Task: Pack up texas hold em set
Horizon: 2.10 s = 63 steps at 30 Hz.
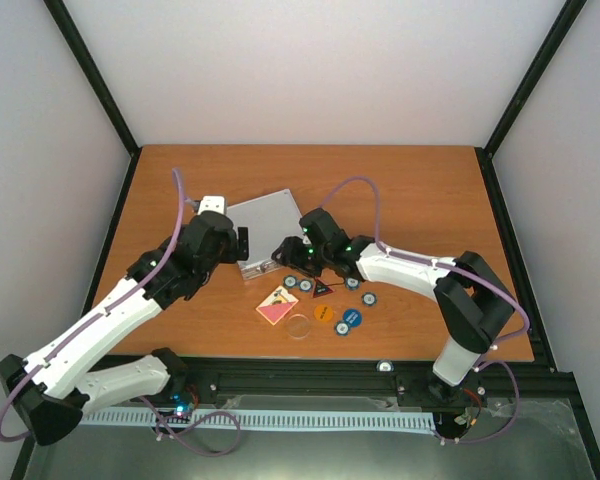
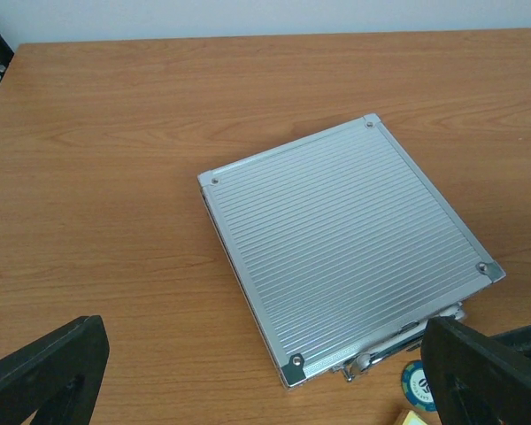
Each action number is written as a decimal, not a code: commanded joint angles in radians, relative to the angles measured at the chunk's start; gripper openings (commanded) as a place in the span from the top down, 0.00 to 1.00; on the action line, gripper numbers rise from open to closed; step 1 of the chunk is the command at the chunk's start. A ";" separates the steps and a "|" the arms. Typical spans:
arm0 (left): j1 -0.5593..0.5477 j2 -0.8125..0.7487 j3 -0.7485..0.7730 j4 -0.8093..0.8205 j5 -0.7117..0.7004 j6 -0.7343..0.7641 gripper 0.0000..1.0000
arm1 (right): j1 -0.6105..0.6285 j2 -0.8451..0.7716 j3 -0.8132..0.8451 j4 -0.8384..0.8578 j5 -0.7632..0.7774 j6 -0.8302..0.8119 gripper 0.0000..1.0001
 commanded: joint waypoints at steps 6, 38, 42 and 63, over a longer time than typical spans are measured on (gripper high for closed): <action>0.003 -0.039 0.006 -0.009 -0.002 -0.002 0.00 | 0.011 0.014 0.005 0.040 0.082 0.111 0.46; 0.003 -0.077 0.000 -0.017 0.030 -0.002 0.00 | 0.010 0.122 0.002 0.155 0.133 0.280 0.55; 0.003 -0.078 -0.002 -0.018 0.037 0.001 0.00 | 0.010 0.130 0.005 0.152 0.152 0.286 0.55; 0.003 -0.109 -0.023 -0.031 0.072 0.004 0.00 | 0.010 0.133 -0.011 0.172 0.189 0.348 0.97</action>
